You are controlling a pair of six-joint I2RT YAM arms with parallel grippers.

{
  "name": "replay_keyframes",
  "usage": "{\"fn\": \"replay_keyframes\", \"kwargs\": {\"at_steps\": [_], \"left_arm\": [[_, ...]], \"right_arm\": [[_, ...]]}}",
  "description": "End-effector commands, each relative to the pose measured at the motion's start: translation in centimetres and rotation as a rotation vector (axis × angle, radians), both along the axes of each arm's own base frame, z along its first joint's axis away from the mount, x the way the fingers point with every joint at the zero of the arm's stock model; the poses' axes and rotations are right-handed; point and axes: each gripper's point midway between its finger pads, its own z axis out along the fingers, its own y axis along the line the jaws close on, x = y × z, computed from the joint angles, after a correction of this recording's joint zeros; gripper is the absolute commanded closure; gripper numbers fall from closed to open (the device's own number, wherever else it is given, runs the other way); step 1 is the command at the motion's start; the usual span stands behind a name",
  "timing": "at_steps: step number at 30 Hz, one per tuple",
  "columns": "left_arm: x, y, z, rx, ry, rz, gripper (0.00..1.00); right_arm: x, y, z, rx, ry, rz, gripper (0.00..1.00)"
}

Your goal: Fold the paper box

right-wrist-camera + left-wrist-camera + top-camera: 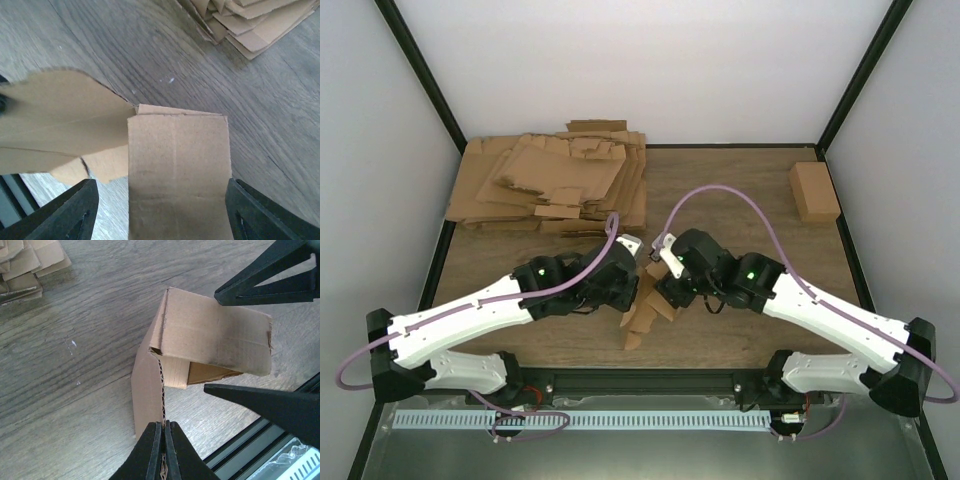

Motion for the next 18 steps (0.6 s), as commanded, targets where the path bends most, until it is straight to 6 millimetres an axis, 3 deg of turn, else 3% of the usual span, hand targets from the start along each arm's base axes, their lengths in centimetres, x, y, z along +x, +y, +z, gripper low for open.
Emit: {"fn": "replay_keyframes", "kwargs": {"at_steps": [1,7,12,18], "left_arm": [[0.4,-0.3,0.9,-0.022,0.011,0.019,0.96],[0.7,0.2,0.8,-0.011,0.027,0.026,0.96],[1.3,1.4,0.7,0.02,0.045,0.047,0.96],[1.0,1.5,1.7,-0.026,0.088,0.008,0.96]], "right_arm": [[0.7,-1.0,0.3,-0.07,-0.055,-0.061,0.25],[1.2,-1.0,-0.4,-0.083,-0.081,-0.081,0.23],[1.5,-0.2,-1.6,-0.122,-0.113,-0.095,0.13],[2.5,1.0,-1.0,-0.127,-0.216,-0.11,0.13]]}}
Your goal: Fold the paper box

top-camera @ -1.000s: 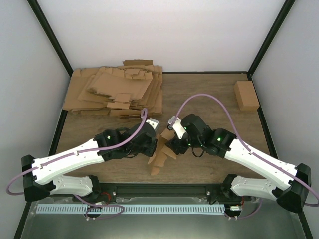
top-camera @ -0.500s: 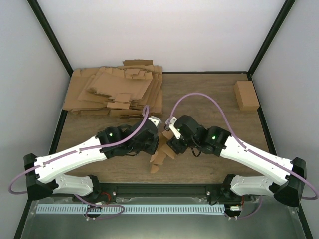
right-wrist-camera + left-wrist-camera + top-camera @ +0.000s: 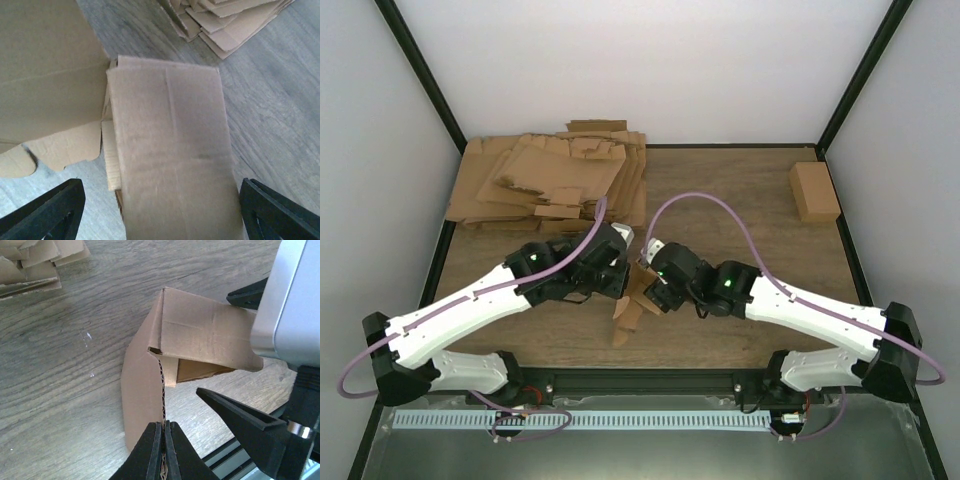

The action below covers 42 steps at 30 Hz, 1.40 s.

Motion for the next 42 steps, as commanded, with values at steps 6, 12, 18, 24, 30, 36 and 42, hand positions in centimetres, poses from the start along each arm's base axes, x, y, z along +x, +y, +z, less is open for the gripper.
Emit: {"fn": "replay_keyframes", "kwargs": {"at_steps": [6,12,18,24,30,36,42], "left_arm": [[-0.6,0.2,1.3,-0.061,0.057,-0.055,0.96],[-0.2,0.7,0.8,-0.066,0.088,-0.064,0.96],[0.1,0.5,0.9,-0.09,0.11,-0.087,0.96],[0.0,0.1,0.9,-0.107,0.132,-0.115,0.96],[0.3,-0.3,1.2,-0.127,0.131,-0.12,0.92],[0.7,-0.4,2.1,-0.146,0.106,-0.119,0.74],[1.3,1.3,7.1,-0.227,-0.046,-0.057,0.33]], "right_arm": [[1.9,1.6,1.7,0.031,-0.203,0.011,0.14],[1.6,2.2,0.8,0.014,-0.24,0.062,0.17],[2.5,1.5,-0.5,-0.073,-0.26,0.024,0.2],[3.2,1.3,-0.5,-0.108,-0.294,0.002,0.29],[3.8,0.8,-0.5,-0.142,-0.328,-0.03,0.41],[4.1,0.2,-1.4,-0.164,-0.337,-0.072,0.63],[4.0,0.4,-1.7,-0.093,-0.275,-0.113,0.81]]}}
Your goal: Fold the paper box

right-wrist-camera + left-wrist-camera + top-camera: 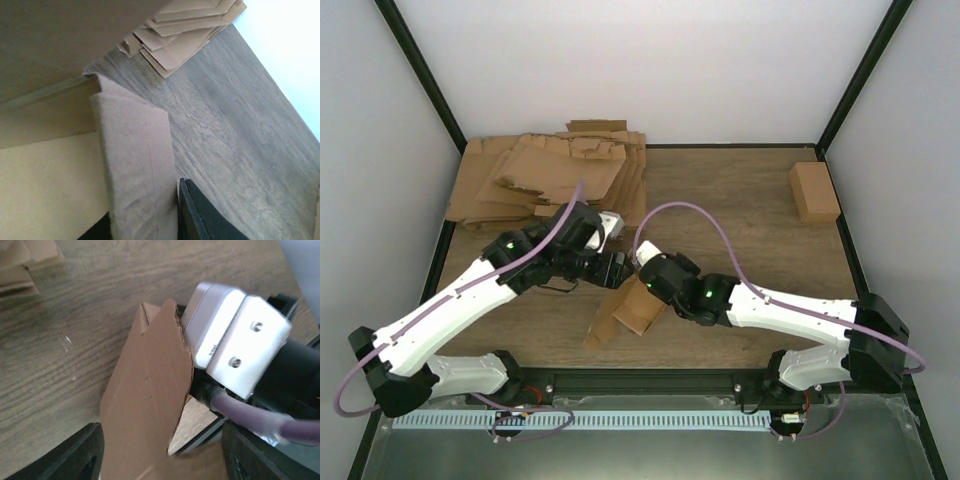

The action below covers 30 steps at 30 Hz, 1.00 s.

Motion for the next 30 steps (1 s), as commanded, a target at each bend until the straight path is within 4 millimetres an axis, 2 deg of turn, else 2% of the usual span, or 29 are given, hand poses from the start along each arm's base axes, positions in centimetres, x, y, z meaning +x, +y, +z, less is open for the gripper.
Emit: {"fn": "replay_keyframes", "kwargs": {"at_steps": [1,6,11,15,19,25,29,30], "left_arm": [[0.7,1.1,5.9,-0.116,-0.152,0.058,0.3],[0.7,3.0,7.4,-0.111,-0.201,0.113,0.25],[0.6,4.3,8.9,-0.119,-0.236,0.15,0.25],[0.6,5.1,9.0,-0.116,-0.256,0.176,0.24],[0.5,5.3,7.5,-0.091,-0.238,0.179,0.24],[0.8,6.0,3.4,-0.011,-0.218,0.2,0.24],[0.9,6.0,0.9,0.034,-0.195,0.194,0.24],[0.8,5.8,0.4,0.037,-0.192,0.183,0.24]], "right_arm": [[0.2,0.4,-0.1,0.081,0.049,-0.043,0.81],[0.8,0.4,-1.6,0.224,0.228,-0.095,0.82],[0.9,0.9,-4.1,0.395,0.434,-0.135,0.84],[0.5,1.6,-6.7,0.479,0.539,-0.161,0.87],[-0.1,2.2,-9.4,0.549,0.619,-0.171,0.87],[-0.5,2.0,-12.9,0.544,0.673,-0.215,0.86],[-0.4,1.3,-14.1,0.498,0.668,-0.249,0.76],[-0.4,1.1,-14.2,0.492,0.663,-0.251,0.71]]}}
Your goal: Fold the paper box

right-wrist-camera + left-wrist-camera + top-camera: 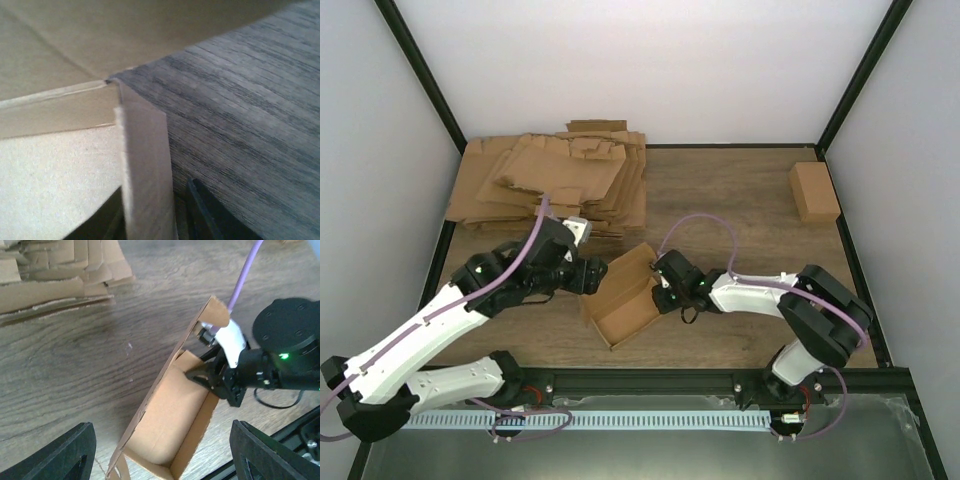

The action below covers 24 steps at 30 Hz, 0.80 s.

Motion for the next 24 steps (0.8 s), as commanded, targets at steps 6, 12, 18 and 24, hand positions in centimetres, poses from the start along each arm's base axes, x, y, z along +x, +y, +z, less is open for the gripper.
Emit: {"fn": "replay_keyframes", "kwargs": {"at_steps": [6,12,18,24], "left_arm": [[-0.2,-2.0,-3.9,0.02,0.035,-0.114,0.24],[0.3,-2.8,-6.2,0.085,0.062,-0.148,0.44],[1.3,-2.6,-7.4,0.139,0.056,-0.118,0.66],[2.2,-0.9,-8.8,0.176,0.083,-0.033,0.85]], "right_arm": [[0.7,0.1,1.2,0.038,-0.077,-0.016,0.61],[0.7,0.2,1.9,0.018,-0.129,-0.003,0.62],[0.3,0.3,1.4,0.028,-0.116,-0.003,0.64],[-0.2,0.1,1.0,0.046,-0.101,-0.007,0.66]]}}
